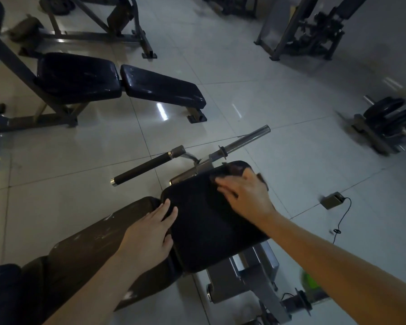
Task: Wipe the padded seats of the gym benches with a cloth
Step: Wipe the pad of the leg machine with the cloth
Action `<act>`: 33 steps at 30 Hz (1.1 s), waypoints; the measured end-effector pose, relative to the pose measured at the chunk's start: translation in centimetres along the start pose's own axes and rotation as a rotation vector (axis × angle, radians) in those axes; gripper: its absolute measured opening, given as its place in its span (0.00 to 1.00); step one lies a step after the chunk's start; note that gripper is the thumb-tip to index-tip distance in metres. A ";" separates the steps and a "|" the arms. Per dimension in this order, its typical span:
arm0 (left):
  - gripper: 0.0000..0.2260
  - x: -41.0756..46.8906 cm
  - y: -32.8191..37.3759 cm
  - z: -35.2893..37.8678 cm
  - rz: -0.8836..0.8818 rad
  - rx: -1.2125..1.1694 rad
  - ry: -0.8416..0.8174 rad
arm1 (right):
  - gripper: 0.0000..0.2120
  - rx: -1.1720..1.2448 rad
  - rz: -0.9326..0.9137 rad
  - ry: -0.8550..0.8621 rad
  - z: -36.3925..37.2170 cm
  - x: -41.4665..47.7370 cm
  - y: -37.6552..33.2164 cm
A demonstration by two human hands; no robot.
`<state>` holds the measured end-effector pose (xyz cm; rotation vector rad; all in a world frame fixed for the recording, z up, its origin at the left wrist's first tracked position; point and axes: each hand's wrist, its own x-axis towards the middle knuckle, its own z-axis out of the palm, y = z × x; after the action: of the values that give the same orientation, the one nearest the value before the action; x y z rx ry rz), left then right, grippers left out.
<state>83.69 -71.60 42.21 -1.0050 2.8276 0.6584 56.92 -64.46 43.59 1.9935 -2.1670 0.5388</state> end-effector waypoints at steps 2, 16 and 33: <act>0.28 0.1 -0.3 0.1 0.009 -0.003 0.005 | 0.11 0.069 -0.096 -0.057 -0.3 -3.4 -2.0; 0.28 0.0 0.0 0.3 -0.005 -0.062 0.028 | 0.13 -0.122 -0.200 0.022 0.2 -0.4 2.3; 0.28 -0.1 0.9 -1.1 -0.034 0.016 -0.078 | 0.13 -0.096 0.281 0.106 -1.2 -2.6 2.6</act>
<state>83.33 -71.38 43.50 -0.9998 2.7377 0.6552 54.52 -61.47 43.43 1.5850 -2.3720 0.5506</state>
